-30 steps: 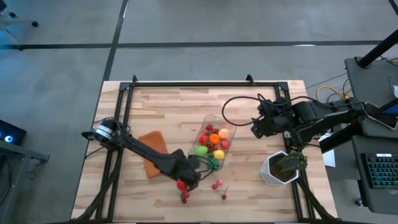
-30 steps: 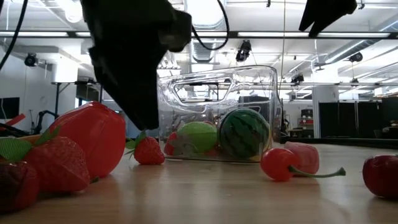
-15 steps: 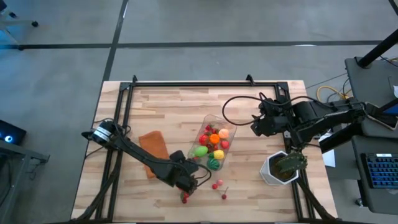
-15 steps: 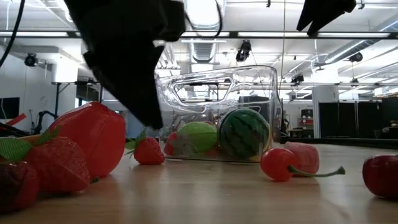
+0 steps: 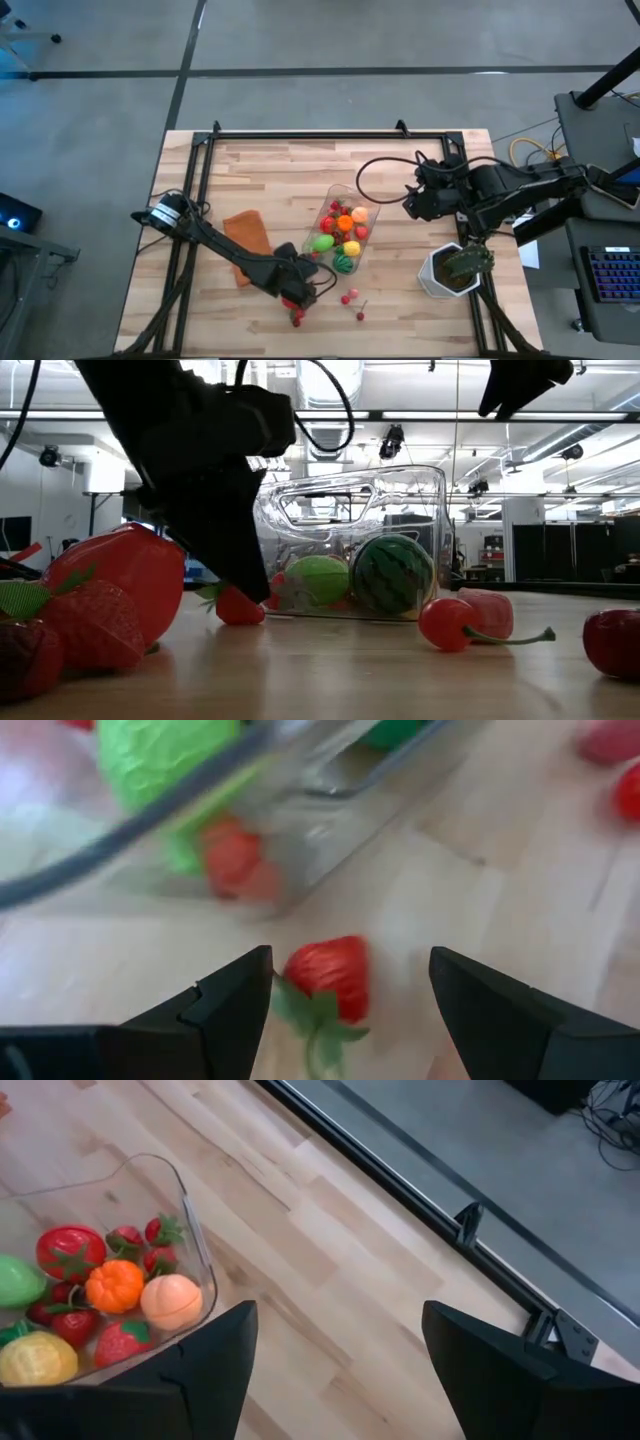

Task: Pick and placing Produce into tupperware
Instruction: Put the red strawberry into the transparent bin

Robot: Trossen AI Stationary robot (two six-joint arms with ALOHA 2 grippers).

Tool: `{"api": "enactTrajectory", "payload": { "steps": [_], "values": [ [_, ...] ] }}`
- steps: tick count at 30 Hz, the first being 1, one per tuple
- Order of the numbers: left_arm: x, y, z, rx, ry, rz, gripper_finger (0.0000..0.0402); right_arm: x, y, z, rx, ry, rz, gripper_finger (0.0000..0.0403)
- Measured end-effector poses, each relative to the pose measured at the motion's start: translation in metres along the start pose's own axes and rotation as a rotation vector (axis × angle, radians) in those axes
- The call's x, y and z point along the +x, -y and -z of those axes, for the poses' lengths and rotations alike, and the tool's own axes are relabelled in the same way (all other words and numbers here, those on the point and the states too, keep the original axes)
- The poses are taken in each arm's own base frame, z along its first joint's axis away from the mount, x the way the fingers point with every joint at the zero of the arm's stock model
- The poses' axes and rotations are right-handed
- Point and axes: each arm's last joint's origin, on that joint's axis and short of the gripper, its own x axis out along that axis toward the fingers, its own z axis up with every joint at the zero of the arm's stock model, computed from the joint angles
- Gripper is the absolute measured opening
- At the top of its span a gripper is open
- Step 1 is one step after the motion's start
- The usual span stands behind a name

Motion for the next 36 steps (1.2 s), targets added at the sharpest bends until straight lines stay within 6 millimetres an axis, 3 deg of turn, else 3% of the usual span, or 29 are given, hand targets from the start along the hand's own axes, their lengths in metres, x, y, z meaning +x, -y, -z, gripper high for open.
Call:
{"api": "enactTrajectory", "payload": {
  "steps": [17, 36],
  "values": [
    [0.011, -0.010, 0.012, 0.019, -0.012, -0.036, 0.0255, 0.003, -0.001, 0.003, -0.012, -0.009, 0.010, 0.0276],
    [0.013, -0.012, 0.011, 0.008, 0.000, -0.028, 0.0244, 0.004, -0.001, 0.004, 0.013, -0.010, 0.011, 0.0276]
  ]
}}
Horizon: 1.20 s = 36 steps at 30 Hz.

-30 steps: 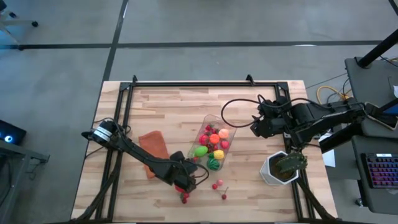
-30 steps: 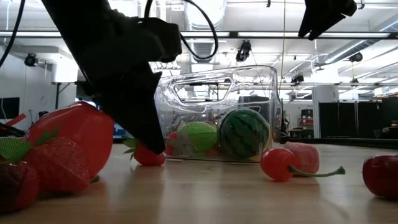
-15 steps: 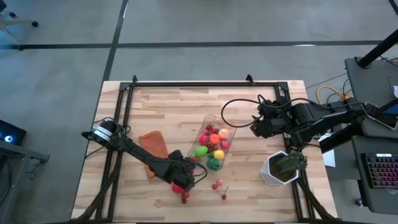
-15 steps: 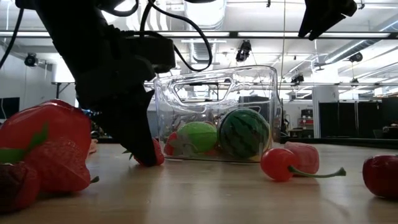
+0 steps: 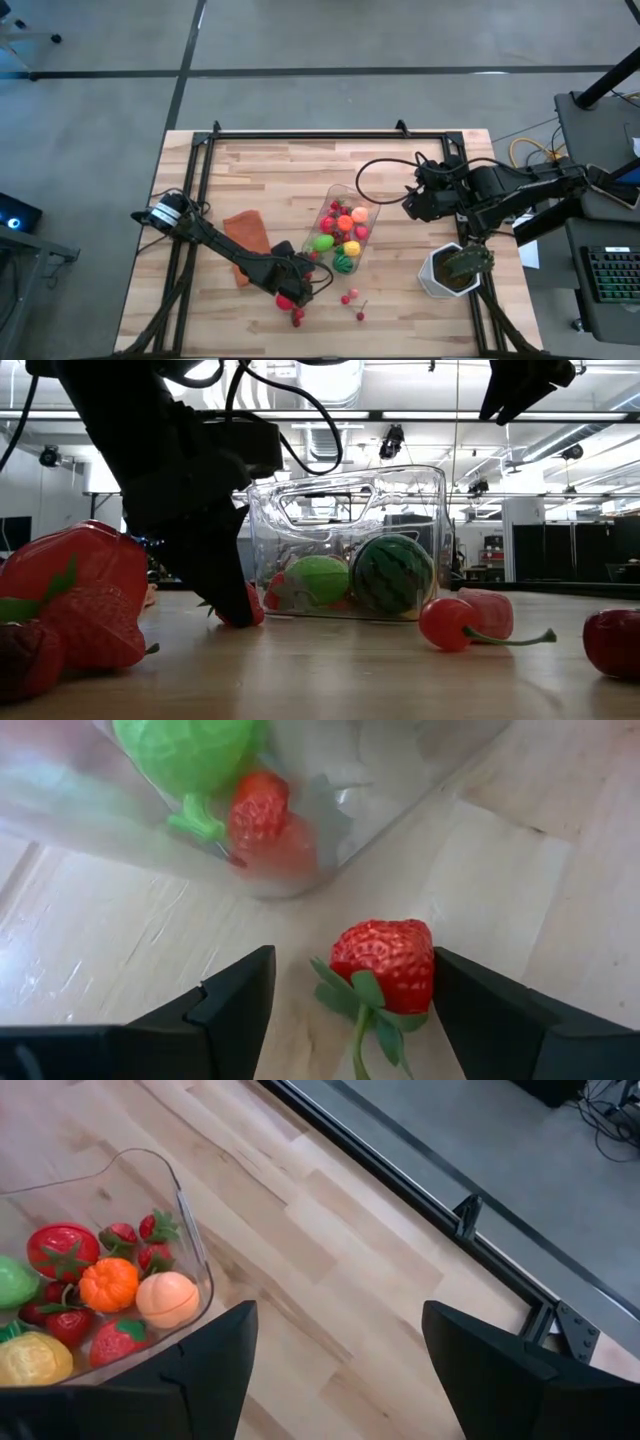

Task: Pick and placing Produce into tupperware
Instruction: Put the red strawberry into the transparent bin

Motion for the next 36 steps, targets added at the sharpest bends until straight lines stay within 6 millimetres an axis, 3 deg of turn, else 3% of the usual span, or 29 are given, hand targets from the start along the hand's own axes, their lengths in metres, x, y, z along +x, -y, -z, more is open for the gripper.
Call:
{"api": "enactTrajectory", "payload": {
  "steps": [9, 17, 23, 28, 31, 36],
  "values": [
    [0.000, 0.001, -0.001, -0.005, 0.001, 0.021, 0.0155, 0.000, 0.000, 0.000, 0.016, 0.000, -0.001, 0.0276],
    [-0.013, 0.005, -0.007, 0.011, -0.058, 0.114, 0.0131, 0.000, 0.000, 0.000, 0.016, 0.000, -0.001, 0.0276],
    [-0.070, -0.011, -0.031, 0.013, 0.016, 0.134, 0.0129, 0.000, 0.000, 0.000, 0.015, -0.001, -0.001, 0.0276],
    [-0.119, -0.036, -0.059, 0.100, 0.198, 0.130, 0.0129, 0.000, 0.000, 0.000, 0.015, -0.001, -0.001, 0.0276],
    [-0.121, -0.049, -0.077, 0.118, 0.264, 0.128, 0.0129, 0.000, 0.000, 0.000, 0.015, -0.001, -0.001, 0.0276],
    [-0.109, -0.061, -0.105, 0.205, 0.392, 0.108, 0.0146, 0.000, 0.000, 0.000, 0.009, -0.002, -0.001, 0.0276]
  ]
}}
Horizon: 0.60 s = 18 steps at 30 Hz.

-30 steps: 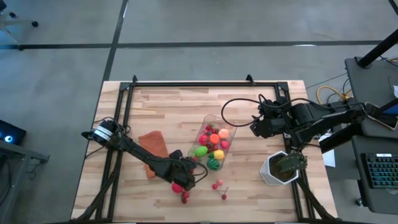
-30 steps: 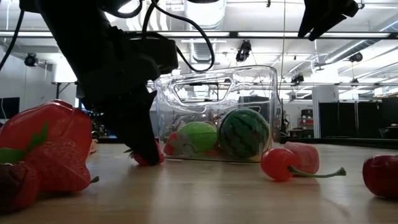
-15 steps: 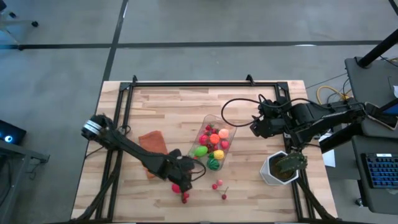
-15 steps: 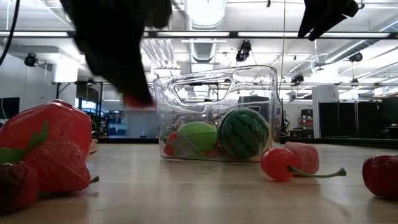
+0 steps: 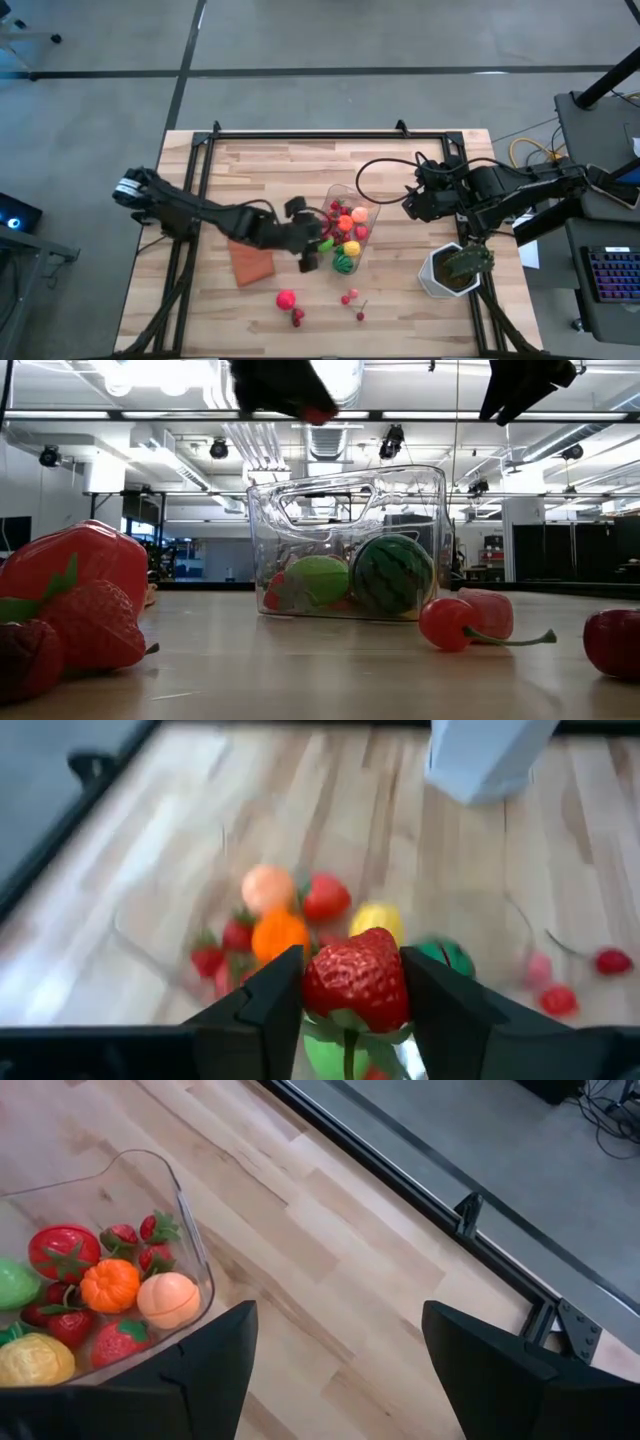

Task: Pick and placing Produce into tupperware
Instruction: Put the red strawberry into the transparent bin, then put the red cherry into the transparent bin

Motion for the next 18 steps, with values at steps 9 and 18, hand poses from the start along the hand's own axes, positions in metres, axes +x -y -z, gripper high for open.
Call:
{"api": "enactTrajectory", "payload": {
  "steps": [9, 18],
  "values": [
    [0.046, -0.013, 0.004, -0.146, -0.042, -0.043, 0.0253, 0.000, 0.000, 0.002, 0.018, -0.039, -0.025, 0.0276],
    [0.008, -0.001, 0.006, -0.283, -0.111, 0.037, 0.0310, 0.000, -0.001, 0.003, -0.002, -0.069, -0.043, 0.0276]
  ]
}}
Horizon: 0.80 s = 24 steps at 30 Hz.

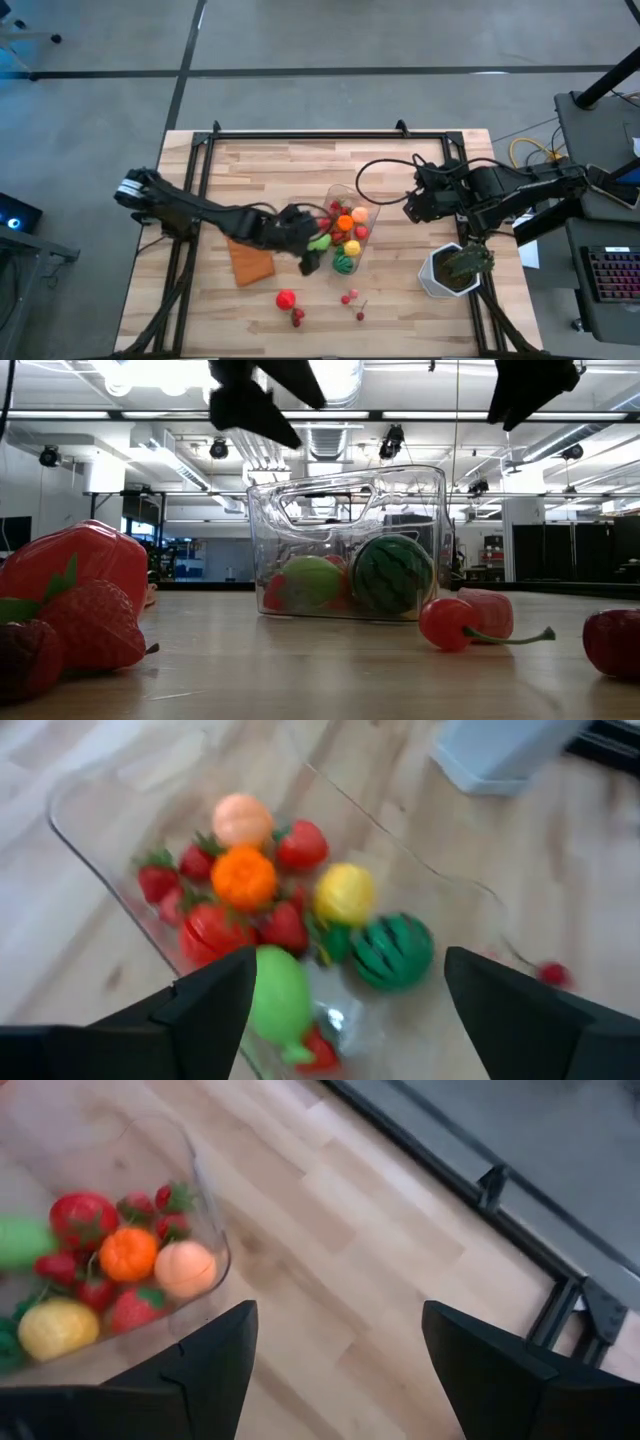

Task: Pick and placing Produce into tupperware
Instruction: Put the red cherry into the transparent bin

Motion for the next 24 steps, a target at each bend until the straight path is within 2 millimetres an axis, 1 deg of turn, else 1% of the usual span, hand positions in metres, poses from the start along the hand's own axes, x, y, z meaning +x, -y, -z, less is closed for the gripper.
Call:
{"api": "enactTrajectory", "payload": {
  "steps": [4, 7, 9, 11, 14, 17, 19, 21, 24],
  "values": [
    [-0.019, 0.005, 0.010, -0.055, -0.045, 0.009, 0.0310, 0.002, -0.003, 0.004, -0.068, -0.088, -0.068, 0.0276],
    [-0.028, 0.007, 0.016, -0.136, -0.063, 0.014, 0.0310, 0.006, -0.009, 0.007, -0.132, -0.170, -0.138, 0.0276],
    [-0.030, 0.008, 0.021, -0.198, -0.082, 0.005, 0.0311, 0.009, -0.016, 0.007, -0.169, -0.195, -0.190, 0.0276],
    [-0.031, 0.008, 0.024, -0.278, -0.110, -0.010, 0.0311, 0.013, -0.026, 0.004, -0.199, -0.201, -0.255, 0.0276],
    [-0.032, 0.006, 0.029, -0.440, -0.193, -0.015, 0.0311, 0.019, -0.047, 0.002, -0.254, -0.233, -0.398, 0.0276],
    [-0.033, 0.009, 0.037, -0.554, -0.289, 0.007, 0.0311, 0.024, -0.067, 0.005, -0.338, -0.290, -0.507, 0.0276],
    [-0.037, 0.015, 0.042, -0.578, -0.319, 0.028, 0.0311, 0.026, -0.078, 0.011, -0.387, -0.339, -0.533, 0.0276],
    [-0.042, 0.020, 0.047, -0.559, -0.336, 0.034, 0.0311, 0.027, -0.089, 0.019, -0.435, -0.364, -0.537, 0.0276],
    [-0.048, 0.020, 0.057, -0.509, -0.378, -0.020, 0.0311, 0.022, -0.106, 0.033, -0.495, -0.362, -0.563, 0.0276]
  ]
}}
